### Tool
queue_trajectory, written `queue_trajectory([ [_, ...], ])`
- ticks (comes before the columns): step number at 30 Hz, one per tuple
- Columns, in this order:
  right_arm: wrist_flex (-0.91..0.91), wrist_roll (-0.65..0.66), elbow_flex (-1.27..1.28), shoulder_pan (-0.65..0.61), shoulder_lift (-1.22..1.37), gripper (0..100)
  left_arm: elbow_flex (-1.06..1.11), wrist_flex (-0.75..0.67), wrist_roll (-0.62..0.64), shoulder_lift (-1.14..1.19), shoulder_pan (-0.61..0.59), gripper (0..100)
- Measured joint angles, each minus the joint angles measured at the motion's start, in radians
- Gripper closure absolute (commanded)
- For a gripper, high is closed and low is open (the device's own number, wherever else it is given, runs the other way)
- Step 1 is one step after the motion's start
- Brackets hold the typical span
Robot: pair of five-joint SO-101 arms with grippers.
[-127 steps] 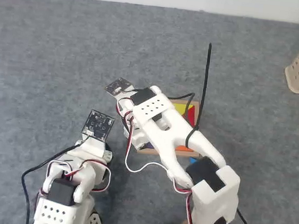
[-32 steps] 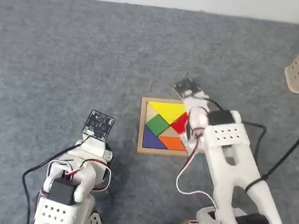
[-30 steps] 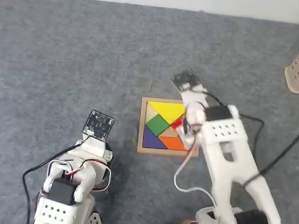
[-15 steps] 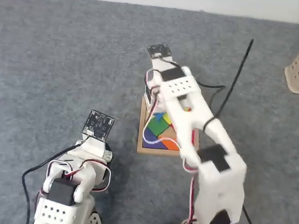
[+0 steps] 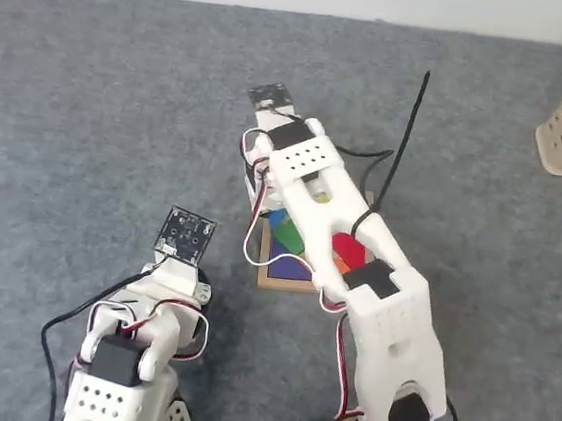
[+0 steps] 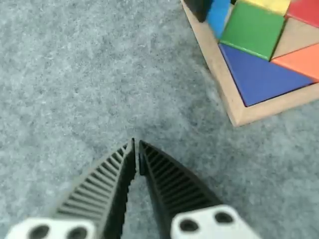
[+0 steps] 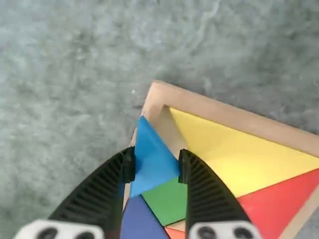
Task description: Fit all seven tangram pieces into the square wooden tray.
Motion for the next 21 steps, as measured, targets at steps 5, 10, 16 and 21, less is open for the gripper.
queue_trajectory([
  [5,0.002,0.0,0.0,-0.002,0.0,84.6,0.0,0.0,0.0,0.0,0.0,99],
  [10,0.02,0.0,0.0,-0.003,0.0,83.1,0.0,0.0,0.0,0.0,0.0,99],
  [16,0.021,0.0,0.0,-0.003,0.0,83.3,0.0,0.0,0.0,0.0,0.0,99],
  [21,0.054,0.0,0.0,0.0,-0.002,98.7,0.0,0.0,0.0,0.0,0.0,99],
])
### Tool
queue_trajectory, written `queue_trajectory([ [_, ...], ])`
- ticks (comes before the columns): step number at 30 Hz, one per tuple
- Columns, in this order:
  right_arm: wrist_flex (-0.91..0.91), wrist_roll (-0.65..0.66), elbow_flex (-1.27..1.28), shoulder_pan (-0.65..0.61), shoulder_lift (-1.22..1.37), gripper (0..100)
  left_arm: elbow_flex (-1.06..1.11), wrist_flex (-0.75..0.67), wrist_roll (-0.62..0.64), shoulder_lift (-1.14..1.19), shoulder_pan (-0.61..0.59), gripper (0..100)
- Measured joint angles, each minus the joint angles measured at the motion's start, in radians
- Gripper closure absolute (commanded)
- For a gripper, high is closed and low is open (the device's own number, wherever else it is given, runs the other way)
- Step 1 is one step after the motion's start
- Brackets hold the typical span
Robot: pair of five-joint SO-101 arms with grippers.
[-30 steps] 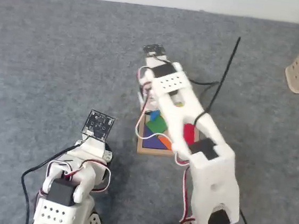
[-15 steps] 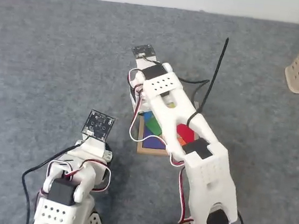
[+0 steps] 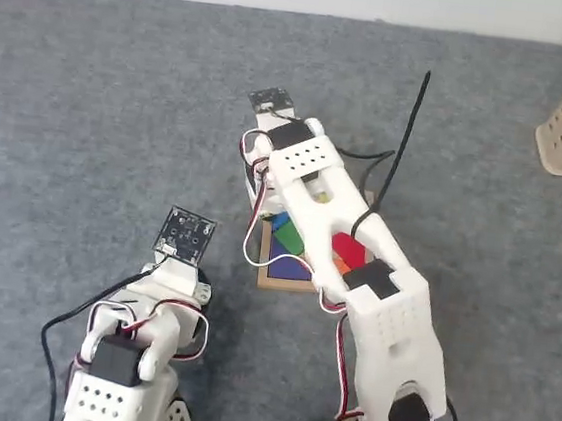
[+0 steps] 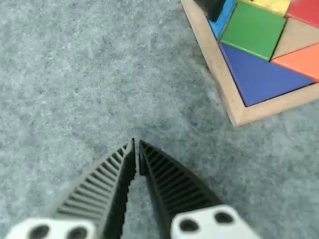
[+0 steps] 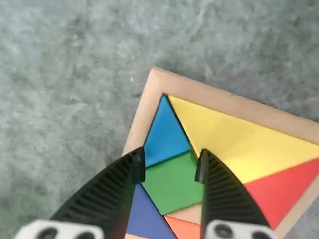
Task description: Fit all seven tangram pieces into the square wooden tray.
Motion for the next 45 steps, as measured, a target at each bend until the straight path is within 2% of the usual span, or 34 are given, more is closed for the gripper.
queue_trajectory([
  [6,0.028,0.0,0.028,0.064,-0.121,99.0,0.0,0.0,0.0,0.0,0.0,99],
  [10,-0.002,0.0,0.184,0.133,-0.299,99.1,0.0,0.0,0.0,0.0,0.0,99],
  [16,-0.23,0.034,0.638,0.235,-0.629,99.1,0.0,0.0,0.0,0.0,0.0,99],
  [20,-0.397,0.107,1.002,0.324,-0.855,99.0,0.0,0.0,0.0,0.0,0.0,99],
  [24,-0.446,0.207,1.266,0.448,-1.08,98.9,0.0,0.0,0.0,0.0,0.0,99],
  [30,-0.453,0.292,1.522,0.605,-1.392,98.9,0.0,0.0,0.0,0.0,0.0,99],
  [36,-0.456,0.391,1.738,0.655,-1.677,98.9,0.0,0.0,0.0,0.0,0.0,99],
  [45,-0.456,0.408,2.01,0.652,-2.078,98.9,0.0,0.0,0.0,0.0,0.0,99],
])
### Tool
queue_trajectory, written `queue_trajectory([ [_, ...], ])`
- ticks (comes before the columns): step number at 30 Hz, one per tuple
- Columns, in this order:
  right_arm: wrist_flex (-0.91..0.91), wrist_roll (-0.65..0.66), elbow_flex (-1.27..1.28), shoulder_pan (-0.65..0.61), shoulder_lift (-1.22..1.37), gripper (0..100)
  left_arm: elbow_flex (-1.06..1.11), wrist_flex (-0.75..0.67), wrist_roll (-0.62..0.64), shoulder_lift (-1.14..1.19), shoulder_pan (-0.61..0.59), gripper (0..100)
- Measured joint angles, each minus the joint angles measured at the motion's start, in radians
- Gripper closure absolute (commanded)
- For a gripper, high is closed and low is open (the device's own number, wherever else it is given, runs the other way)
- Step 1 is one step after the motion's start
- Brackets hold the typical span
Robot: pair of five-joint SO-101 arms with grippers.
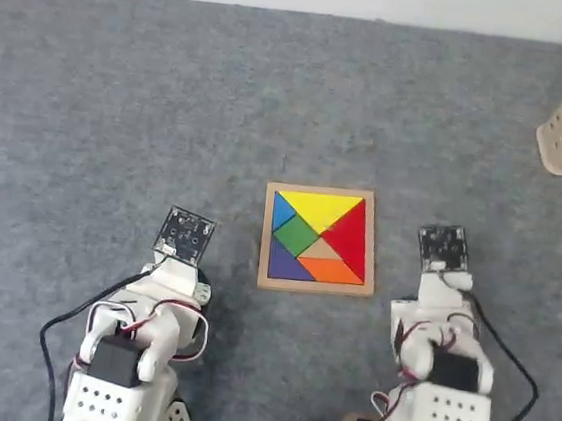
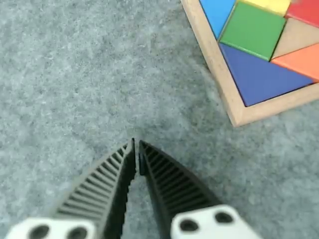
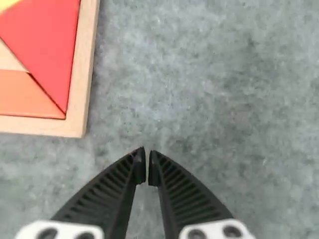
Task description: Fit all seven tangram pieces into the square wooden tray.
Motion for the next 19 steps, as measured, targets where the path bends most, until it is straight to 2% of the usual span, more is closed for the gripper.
queue_trajectory([
  [4,0.02,0.002,0.066,0.003,-0.173,98.9,0.0,0.0,0.0,0.0,0.0,99],
  [9,0.176,0.0,0.064,0.0,-0.344,98.9,0.0,0.0,0.0,0.0,0.0,99],
  [19,0.206,0.0,0.064,0.0,-0.361,98.9,0.0,0.0,0.0,0.0,0.0,99],
])
